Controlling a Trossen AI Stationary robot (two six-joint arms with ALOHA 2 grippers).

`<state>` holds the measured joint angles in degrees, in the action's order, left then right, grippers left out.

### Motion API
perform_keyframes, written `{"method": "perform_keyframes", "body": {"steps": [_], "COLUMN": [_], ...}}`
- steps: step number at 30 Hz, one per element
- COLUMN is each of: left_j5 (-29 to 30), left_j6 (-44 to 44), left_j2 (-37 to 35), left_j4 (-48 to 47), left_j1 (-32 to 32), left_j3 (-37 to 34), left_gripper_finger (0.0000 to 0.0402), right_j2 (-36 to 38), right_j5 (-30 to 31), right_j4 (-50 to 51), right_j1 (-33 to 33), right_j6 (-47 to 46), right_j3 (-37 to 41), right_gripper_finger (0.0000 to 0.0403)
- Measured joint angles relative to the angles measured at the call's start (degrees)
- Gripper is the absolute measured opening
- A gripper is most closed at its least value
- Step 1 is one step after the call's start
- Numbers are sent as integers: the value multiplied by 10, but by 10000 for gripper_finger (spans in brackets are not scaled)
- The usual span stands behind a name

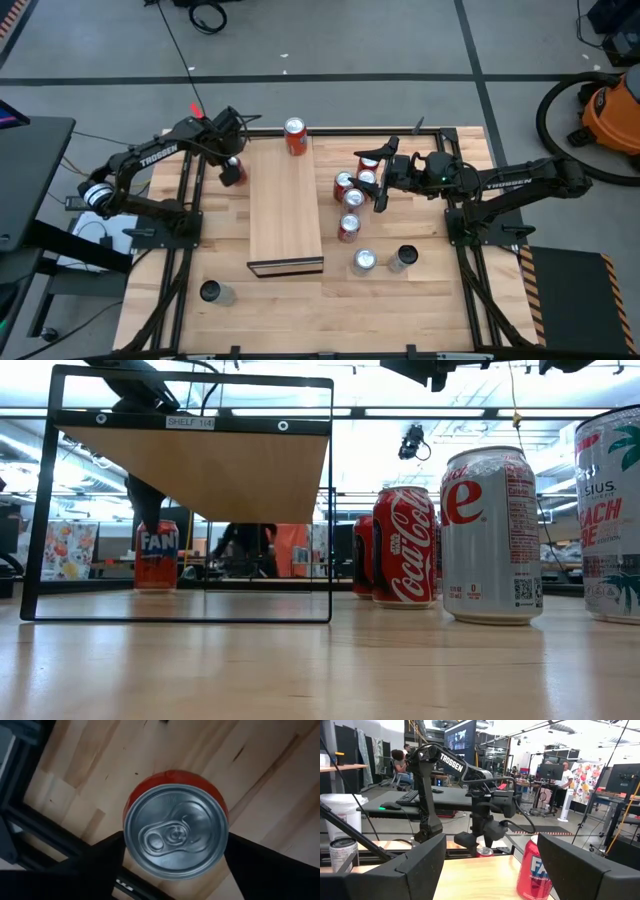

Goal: Place canned beverage on shelf
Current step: Put the orange soda can on the shelf and align it with the other orange soda can

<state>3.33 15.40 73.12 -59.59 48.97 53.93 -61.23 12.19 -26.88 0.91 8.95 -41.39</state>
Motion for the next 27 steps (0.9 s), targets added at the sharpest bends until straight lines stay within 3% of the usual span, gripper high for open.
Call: {"method": "perform_keyframes", "body": {"steps": [6, 14, 20, 27], "left_j5": [1, 2, 0, 4], "left_j6": [-93, -288, -282, -231], "left_j2": [-1, -1, -1, 1], "left_j4": [1, -8, -12, -8], "left_j1": [0, 0, -1, -1], "left_j3": [0, 1, 2, 14], "left_gripper_finger": [279, 276, 283, 339], "right_j2": [0, 0, 0, 0], "right_j5": [0, 0, 0, 0], "right_j4": [-2, -2, -2, -2], "right_j1": [0, 0, 0, 0], "right_j6": [0, 0, 0, 0], "right_j3": [0, 0, 0, 0], "right_gripper_finger": [323, 323, 323, 323]}}
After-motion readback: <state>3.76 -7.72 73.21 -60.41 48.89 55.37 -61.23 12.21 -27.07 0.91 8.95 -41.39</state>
